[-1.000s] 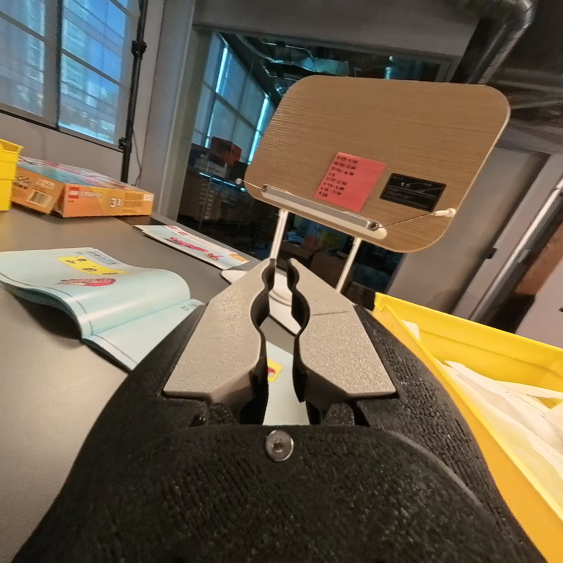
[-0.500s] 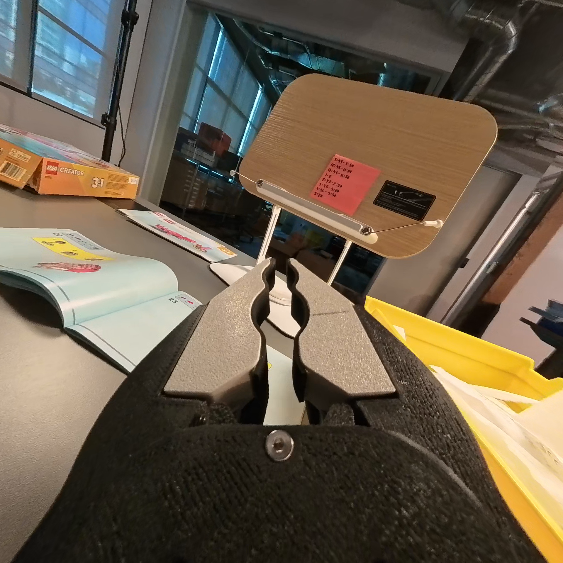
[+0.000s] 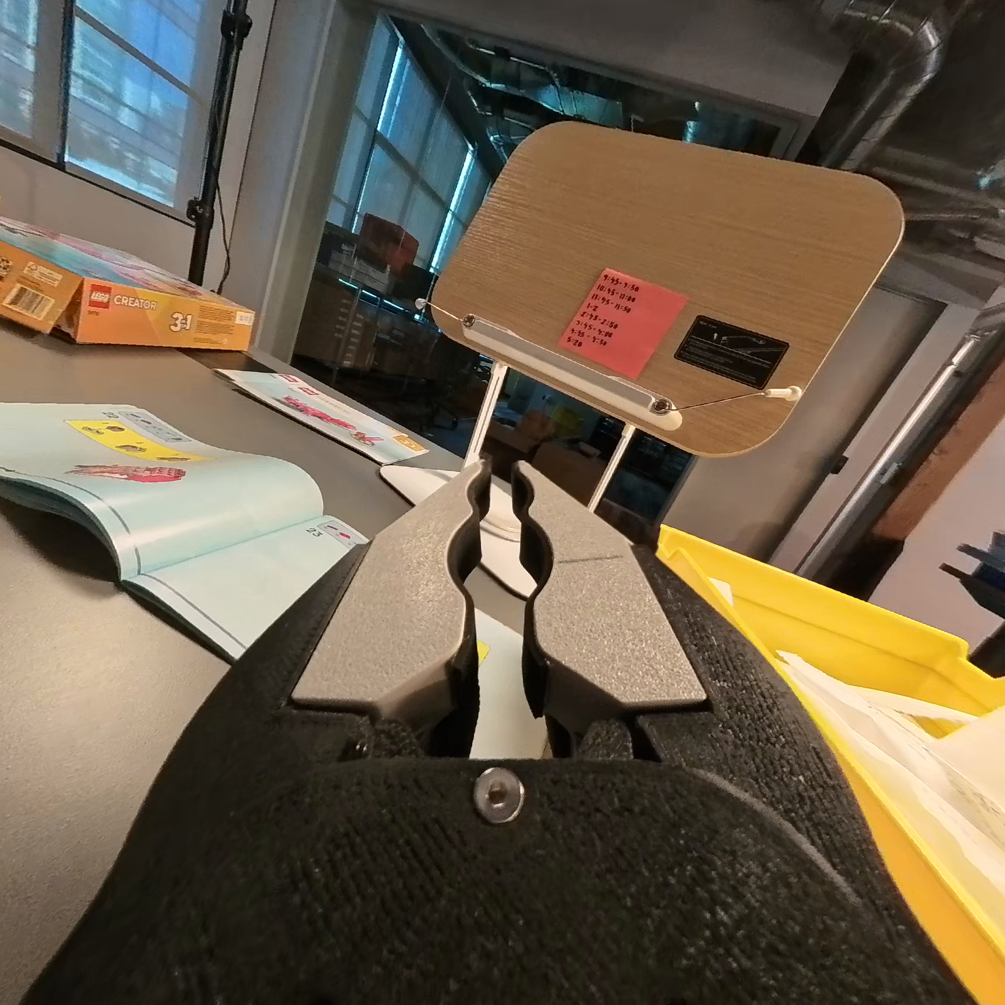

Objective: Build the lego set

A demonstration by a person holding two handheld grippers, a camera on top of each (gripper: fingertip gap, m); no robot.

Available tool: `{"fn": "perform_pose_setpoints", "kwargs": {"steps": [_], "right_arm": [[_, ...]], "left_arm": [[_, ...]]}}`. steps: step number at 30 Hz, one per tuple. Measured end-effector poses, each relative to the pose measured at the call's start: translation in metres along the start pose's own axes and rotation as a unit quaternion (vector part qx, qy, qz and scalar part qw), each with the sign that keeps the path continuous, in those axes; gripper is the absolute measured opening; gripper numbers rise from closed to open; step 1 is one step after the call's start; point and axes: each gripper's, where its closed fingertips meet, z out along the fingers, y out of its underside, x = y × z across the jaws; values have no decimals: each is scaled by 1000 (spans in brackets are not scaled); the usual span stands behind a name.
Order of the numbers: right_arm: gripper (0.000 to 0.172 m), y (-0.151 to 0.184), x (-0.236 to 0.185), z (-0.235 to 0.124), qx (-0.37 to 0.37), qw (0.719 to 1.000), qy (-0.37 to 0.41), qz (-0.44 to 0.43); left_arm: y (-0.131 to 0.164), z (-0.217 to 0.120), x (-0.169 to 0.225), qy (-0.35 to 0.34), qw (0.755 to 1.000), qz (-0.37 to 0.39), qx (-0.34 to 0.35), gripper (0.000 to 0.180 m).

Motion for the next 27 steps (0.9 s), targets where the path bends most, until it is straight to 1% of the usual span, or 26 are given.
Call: {"fn": "perform_pose_setpoints", "kwargs": {"steps": [2, 6, 8, 10, 14, 17, 19, 21, 24, 27], "right_arm": [[6, 2, -2, 1, -4, 1000, -6, -2], [6, 1, -6, 1, -3, 1000, -15, -6], [6, 2, -6, 2, -5, 1000, -15, -6], [6, 2, -6, 2, -5, 1000, -15, -5], [6, 2, -7, 2, -7, 1000, -17, -5], [6, 3, -7, 2, -7, 1000, -18, -5], [6, 3, -7, 2, -7, 1000, -18, -6], [6, 3, -7, 2, -7, 1000, -18, -6], [6, 3, -7, 2, -7, 1000, -19, -5], [5, 2, -8, 2, -6, 1000, -20, -5]], "left_arm": [[5, 0, -10, -18, 1000, -3, -2, 51], [21, 1, -19, -32, 999, -11, -27, 38], [31, -1, -30, -63, 997, -25, -48, 31], [31, -4, -32, -73, 996, -26, -50, 26], [30, -3, -34, -94, 994, -5, -60, 17], [15, -2, -24, -78, 996, 27, -23, 11], [1, -2, -10, -51, 998, 46, 14, 11], [-9, -1, 3, -26, 998, 51, 34, 11], [-12, 4, 13, -17, 997, 69, 25, 12], [-10, 9, 36, 40, 997, 70, 11, 18]]}}
